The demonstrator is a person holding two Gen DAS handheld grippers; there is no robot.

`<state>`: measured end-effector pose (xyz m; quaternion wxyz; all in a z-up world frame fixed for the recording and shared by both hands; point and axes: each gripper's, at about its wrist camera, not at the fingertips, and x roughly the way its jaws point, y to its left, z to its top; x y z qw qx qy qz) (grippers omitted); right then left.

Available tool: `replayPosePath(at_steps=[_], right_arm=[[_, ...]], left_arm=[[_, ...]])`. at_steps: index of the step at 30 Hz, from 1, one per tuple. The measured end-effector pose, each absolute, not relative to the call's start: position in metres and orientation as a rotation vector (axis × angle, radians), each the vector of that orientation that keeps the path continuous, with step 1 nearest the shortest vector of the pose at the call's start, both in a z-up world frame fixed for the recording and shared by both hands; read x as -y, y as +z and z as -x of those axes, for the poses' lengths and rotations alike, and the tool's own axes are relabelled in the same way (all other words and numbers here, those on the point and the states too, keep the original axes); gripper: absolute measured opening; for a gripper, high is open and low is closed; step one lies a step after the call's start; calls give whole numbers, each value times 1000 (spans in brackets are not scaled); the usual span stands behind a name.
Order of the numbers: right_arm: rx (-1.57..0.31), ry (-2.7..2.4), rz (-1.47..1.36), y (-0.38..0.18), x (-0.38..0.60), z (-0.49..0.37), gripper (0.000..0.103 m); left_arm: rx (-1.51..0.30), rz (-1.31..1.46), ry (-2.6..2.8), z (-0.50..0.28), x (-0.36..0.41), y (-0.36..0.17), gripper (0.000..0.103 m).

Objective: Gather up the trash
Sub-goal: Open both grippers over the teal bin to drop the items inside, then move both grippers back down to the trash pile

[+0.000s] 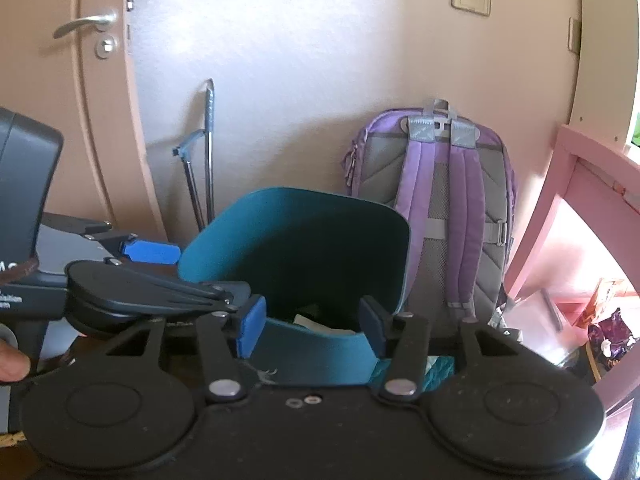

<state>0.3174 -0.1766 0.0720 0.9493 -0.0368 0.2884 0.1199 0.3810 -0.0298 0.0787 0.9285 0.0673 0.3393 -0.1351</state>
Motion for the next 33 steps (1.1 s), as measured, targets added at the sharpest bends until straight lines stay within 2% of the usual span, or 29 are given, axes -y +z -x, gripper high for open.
replayPosePath(at_steps=[2,7,16,27,29,33], right_arm=[[-583,249,79,76,175,-305,52],[-575,264,77,80,172,-277,54],[-625,302,42,56,174,-233,57],[-712,301,-5,-38,175,-206,58],[-739,305,-20,-58,174,-207,58],[-804,300,-58,-109,172,-212,58]], left_arm=[[-681,-136,-282,-368,26,84,79],[-668,-117,-312,-335,12,87,79],[-677,-127,-350,-279,-14,63,83],[-762,-109,-357,-258,-56,-21,84],[-781,-118,-357,-259,-63,-41,100],[-799,-132,-360,-264,-75,-83,102]])
